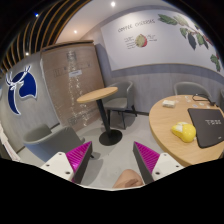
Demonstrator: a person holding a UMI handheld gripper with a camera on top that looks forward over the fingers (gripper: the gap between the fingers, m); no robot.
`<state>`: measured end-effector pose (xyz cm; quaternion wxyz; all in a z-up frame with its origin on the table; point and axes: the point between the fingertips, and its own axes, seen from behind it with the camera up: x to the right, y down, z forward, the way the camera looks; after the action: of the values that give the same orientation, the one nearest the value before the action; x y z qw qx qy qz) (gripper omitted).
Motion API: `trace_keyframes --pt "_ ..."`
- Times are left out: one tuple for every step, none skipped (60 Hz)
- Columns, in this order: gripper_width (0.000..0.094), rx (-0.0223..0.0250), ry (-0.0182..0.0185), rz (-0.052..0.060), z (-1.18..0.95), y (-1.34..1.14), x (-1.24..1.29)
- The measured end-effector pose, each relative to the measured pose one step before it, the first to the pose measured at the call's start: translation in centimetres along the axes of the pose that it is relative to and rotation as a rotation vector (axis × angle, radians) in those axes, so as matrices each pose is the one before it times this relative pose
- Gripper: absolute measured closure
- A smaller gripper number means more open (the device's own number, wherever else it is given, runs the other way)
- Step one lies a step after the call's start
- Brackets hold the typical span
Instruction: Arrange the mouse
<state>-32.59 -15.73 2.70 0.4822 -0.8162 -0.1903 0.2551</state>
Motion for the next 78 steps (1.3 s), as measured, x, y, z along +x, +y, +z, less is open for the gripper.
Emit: trace_keyframes --pt "0.0087 -0.00343 0.00679 -0.0068 -0.067 0.095 0.334" --pt "0.0089 -0.00509 0.00728 -0.0074 -0.103 0.139 0.391" --pt "0.0088 -0.00497 0.00799 -0.0073 -0.139 0.126 0.459" --pt "0.0092 -0.00350 0.00836 -0.0071 -0.182 0.071 0.533" --pt "0.0090 -0.00137 0.00892 -0.0074 -0.236 -0.029 0.610" --pt "0.0089 0.00364 -0.00100 -0.0136 0.912 0.010 2.332" --pt "0.0088 -0.00731 0.02149 -0.0037 -2.113 -0.377 -0.090" --pt "0.0088 -0.00276 0.01683 -0.0067 -0.235 -0.017 0.768" --pt "0.0088 -0.00268 0.01851 -0.0065 -0.228 0.012 0.849" --pt "0.0088 -0.00213 0.01866 -0.0072 -0.265 0.014 0.870" --pt "0.0089 -0.00172 0.01922 -0.0083 -0.219 -0.024 0.883" --pt "0.0090 -0.00180 0.01951 -0.0105 -0.207 -0.009 0.910" --pt "0.0090 -0.00214 0.01999 -0.0114 -0.178 -0.016 0.896" --pt "0.0088 -0.00290 0.02090 -0.0123 -0.192 -0.005 1.014" --pt "0.0090 0.00340 0.01540 -0.0150 1.625 0.436 1.642" --pt "0.0090 -0.00560 0.02175 -0.0108 -0.137 0.069 1.001" --pt "0.0090 -0.00387 0.02167 -0.0114 -0.219 0.162 1.781" --pt "0.0088 -0.00888 0.01978 -0.0046 -0.763 -0.102 0.549" --pt "0.0086 -0.01050 0.01238 -0.0026 -0.634 -0.161 0.914" --pt "0.0088 -0.00730 0.01422 -0.0018 -0.006 0.019 0.681" --pt "0.0088 -0.00745 0.01184 -0.0006 0.091 0.064 0.625" --pt "0.0087 -0.00808 0.00905 -0.0002 0.129 0.136 0.520" --pt "0.0086 -0.00613 0.00942 -0.0027 0.648 0.436 0.334" --pt "0.0087 -0.01382 0.00165 -0.0024 0.158 0.241 0.283" --pt "0.0089 -0.01257 -0.00169 -0.0019 0.188 0.264 0.165" --pt "0.0086 -0.00927 -0.00342 0.0005 0.194 0.165 0.105" --pt "0.0088 -0.00470 -0.00285 0.0037 0.237 0.030 0.129" --pt "0.0087 -0.00101 -0.00172 0.0065 0.245 -0.089 0.174" --pt "0.0087 0.00100 -0.00029 0.0076 0.256 -0.118 0.195" --pt "0.0087 0.00307 0.00342 0.0066 0.345 0.000 0.164" --pt "0.0086 0.00127 -0.00665 0.0047 0.609 -0.241 0.852" --pt "0.0084 -0.00135 0.00319 0.0025 0.267 -0.071 0.246" --pt "0.0083 -0.00408 0.00512 0.0009 0.277 -0.086 0.281" --pt "0.0086 -0.00432 0.00594 -0.0014 0.257 -0.072 0.300" --pt "0.0089 -0.00275 0.00601 -0.0023 0.270 -0.102 0.308" --pt "0.0087 -0.00258 0.00648 -0.0022 0.269 -0.091 0.337" --pt "0.0087 -0.00407 0.00824 -0.0004 0.303 -0.078 0.394" --pt "0.0089 -0.00354 0.01539 0.0021 -0.057 0.016 -0.047" --pt "0.0088 -0.00273 0.00273 0.0019 0.657 -0.202 0.829" --pt "0.0088 -0.00169 0.01200 0.0029 -0.046 -0.038 -0.179" --pt "0.0089 -0.00254 0.00365 0.0026 0.178 -0.024 0.021" --pt "0.0089 -0.00383 -0.00452 0.0016 0.807 -0.234 0.699" --pt "0.0090 -0.00557 -0.00068 0.0038 0.347 -0.046 0.154" --pt "0.0092 -0.00699 -0.00079 0.0053 0.323 0.003 0.136" --pt "0.0091 -0.00927 0.00031 0.0072 0.323 0.028 0.117" --pt "0.0081 -0.00801 -0.00724 0.0070 0.298 -0.027 -0.067" --pt "0.0081 -0.00517 -0.00681 0.0076 0.261 -0.132 -0.109" --pt "0.0086 -0.00357 -0.00779 0.0052 0.292 -0.179 -0.132" --pt "0.0090 -0.00349 -0.00597 0.0035 0.300 -0.214 -0.061" --pt "0.0096 -0.00548 0.00408 0.0043 -0.151 -0.017 -0.362" --pt "0.0098 -0.00280 -0.00472 0.0032 0.622 -0.214 0.389" --pt "0.0102 -0.00235 -0.00074 0.0028 0.236 -0.150 0.084" --pt "0.0104 -0.00042 -0.00118 0.0015 0.207 -0.186 0.022" --pt "0.0110 0.00056 -0.00126 0.0004 0.206 -0.237 0.010" --pt "0.0126 0.00010 0.00009 -0.0002 0.243 -0.207 0.032" --pt "0.0148 -0.00224 0.00058 0.0003 0.215 -0.128 0.034" --pt "0.0175 -0.00398 0.00269 0.0028 0.279 -0.222 -0.015" --pt "0.0210 0.00087 0.00260 0.0017 0.163 -0.152 0.061" --pt "0.0259 0.00121 0.00168 0.0012 0.145 -0.165 0.035" --pt "0.0326 -0.00149 -0.00161 0.0023 0.147 -0.071 -0.055" --pt "0.0410 -0.00443 -0.00479 0.0065 0.197 0.025 -0.107" --pt "0.0432 -0.00974 0.00015 0.0091 0.074 0.138 -0.012" --pt "0.0433 0.00120 0.00075 0.0108 0.029 -0.182 -0.013" --pt "0.0441 -0.00032 0.00006 0.0055 0.014 -0.095 -0.030" --pt "0.0456 -0.00317 -0.00006 -0.0002 0.031 0.026 -0.016" --pt "0.0471 0.00243 -0.00123 -0.0040 0.013 -0.092 -0.034" --pt "0.0482 0.00381 0.00190 -0.0047 0.032 -0.127 -0.017" --pt "0.0492 0.00410 -0.00027 -0.0028 0.064 -0.036 0.037" --pt "0.0504 0.00782 -0.00013 0.0016 -0.037 -0.086 0.033" --pt "0.0517 0.00782 -0.00070 0.0037 0.041 -0.097 0.008" --pt "0.0530 0.00697 -0.00315 0.0020 0.045 -0.101 -0.042" --pt "0.0538 0.00495 -0.00615 0.0000 0.001 -0.097 -0.102" --pt "0.0549 0.00391 -0.01019 -0.0010 -0.067 -0.096 -0.187" --pt "0.0555 0.00651 -0.01182 0.0020 -0.160 -0.174 -0.220" --pt "0.0558 0.00774 -0.01200 0.0042 -0.270 -0.275 -0.200" --pt "0.0561 0.01080 -0.00817 0.0042 -0.429 -0.495 -0.374" --pt "0.0563 0.01289 -0.01269 -0.0012 -0.417 -0.499 -0.148" --pt "0.0563 0.01260 -0.00958 -0.0062 -0.540 -0.655 -0.090"
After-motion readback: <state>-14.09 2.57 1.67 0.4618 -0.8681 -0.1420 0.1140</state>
